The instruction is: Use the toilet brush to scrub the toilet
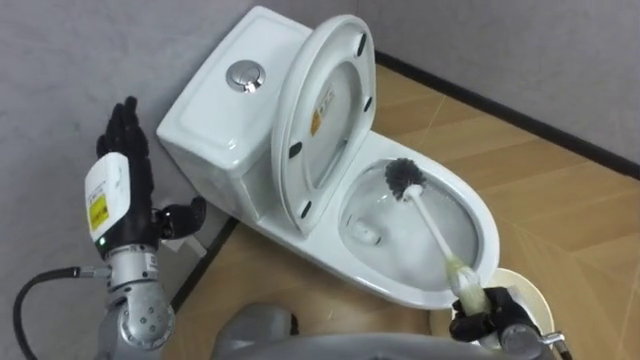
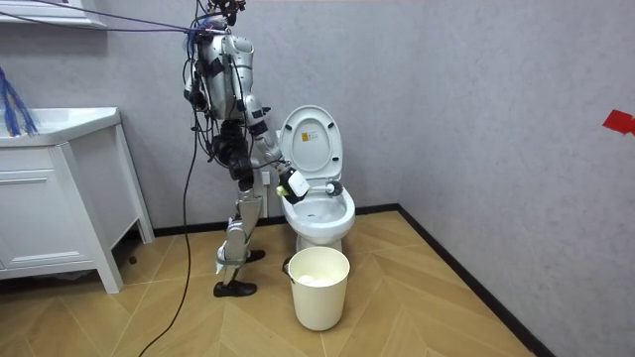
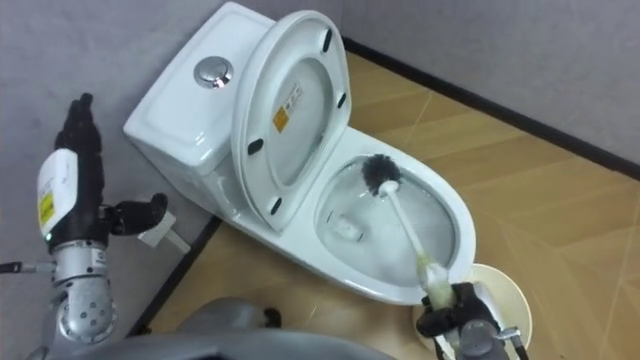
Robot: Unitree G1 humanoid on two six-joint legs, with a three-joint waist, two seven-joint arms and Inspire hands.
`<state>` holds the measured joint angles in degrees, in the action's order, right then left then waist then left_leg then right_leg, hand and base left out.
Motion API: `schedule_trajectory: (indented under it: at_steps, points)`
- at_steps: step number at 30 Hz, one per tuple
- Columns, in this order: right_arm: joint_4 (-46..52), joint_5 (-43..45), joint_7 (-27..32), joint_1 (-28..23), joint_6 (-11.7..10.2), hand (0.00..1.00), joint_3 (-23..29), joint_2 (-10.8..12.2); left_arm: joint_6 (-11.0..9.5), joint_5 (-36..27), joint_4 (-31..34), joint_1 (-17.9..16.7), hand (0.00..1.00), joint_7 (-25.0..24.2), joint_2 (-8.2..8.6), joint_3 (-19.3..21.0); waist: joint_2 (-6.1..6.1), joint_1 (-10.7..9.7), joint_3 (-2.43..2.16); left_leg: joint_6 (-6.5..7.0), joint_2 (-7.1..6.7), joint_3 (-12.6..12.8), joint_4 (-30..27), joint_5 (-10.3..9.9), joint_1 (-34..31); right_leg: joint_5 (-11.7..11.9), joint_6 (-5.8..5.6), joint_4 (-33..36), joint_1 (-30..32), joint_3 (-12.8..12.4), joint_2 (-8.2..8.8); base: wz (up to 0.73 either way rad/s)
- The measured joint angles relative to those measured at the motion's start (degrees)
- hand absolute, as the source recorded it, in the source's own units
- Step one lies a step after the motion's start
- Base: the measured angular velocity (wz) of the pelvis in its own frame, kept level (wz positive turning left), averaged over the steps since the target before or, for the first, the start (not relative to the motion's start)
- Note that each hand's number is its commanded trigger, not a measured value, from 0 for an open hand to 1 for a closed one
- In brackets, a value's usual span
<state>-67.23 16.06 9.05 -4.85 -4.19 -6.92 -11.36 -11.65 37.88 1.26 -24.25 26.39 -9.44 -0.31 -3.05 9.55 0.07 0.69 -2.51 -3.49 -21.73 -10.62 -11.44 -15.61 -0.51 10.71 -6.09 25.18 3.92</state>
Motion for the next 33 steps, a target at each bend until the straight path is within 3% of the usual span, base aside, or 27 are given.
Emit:
schedule_trajectory:
  at_steps: [6, 13, 19, 23, 27, 33]
  points:
    - [-2.2, 2.7, -0.5, 0.0, 0.5, 1.0, -0.3, -0.3, 0.6, 2.3, 0.2, 0.1, 0.0, 0.0, -1.85, -3.4, 0.59, -1.4, -0.21, 0.25, -0.15, 0.5, 0.3, 0.1, 0.3, 0.1, -0.19, 0.1, 0.0, -0.4, 0.19, -0.04]
    - [-4.4, 4.3, -0.5, 0.2, 0.6, 1.0, -0.1, -1.9, 1.3, 3.9, -8.1, 0.5, 0.0, -1.0, -4.1, -7.0, 2.05, -4.9, 0.4, 0.26, -0.24, 0.6, 1.1, 0.0, 1.7, 0.1, -0.25, 0.2, -0.8, -1.6, 0.14, -0.02]
    - [-4.0, 5.2, -1.0, 0.0, 0.8, 1.0, 0.4, -3.5, 1.7, 4.4, -11.1, 0.4, 0.0, -2.1, -5.8, -7.4, 2.02, -5.2, 0.39, 0.26, -0.07, 2.7, 2.1, 0.1, 3.0, 0.1, -0.28, -0.1, -0.9, -4.0, 0.38, -0.18]
    - [-2.3, 4.9, -1.8, -0.8, 2.2, 1.0, 0.4, -3.9, 4.5, 4.7, -14.3, 0.6, 0.0, -3.3, -7.07, -7.7, 2.16, -6.2, 0.11, 0.33, -0.04, 3.2, 2.1, 0.0, 3.0, 0.0, -0.34, -0.1, -0.7, -4.6, 0.49, -0.06]
    - [-0.9, 5.1, -1.8, -1.7, 3.7, 1.0, 0.4, -4.7, 6.6, 5.6, -19.5, 1.4, 0.0, -3.5, -7.15, -7.6, 2.33, -6.2, 0.02, 0.47, 0.15, 4.0, 2.2, -0.1, 3.5, 0.0, -0.35, 0.1, -0.7, -5.3, 0.54, -0.08]
    - [1.6, 5.0, -2.8, -3.0, 4.9, 1.0, 1.6, -5.6, 8.9, 6.8, -20.6, 1.0, 0.0, -3.5, -7.13, -5.0, 2.43, -6.0, 0.07, 0.51, 0.81, 5.2, 2.4, -0.5, 4.6, 0.0, -0.34, 0.0, -0.9, -7.2, 0.36, -0.15]
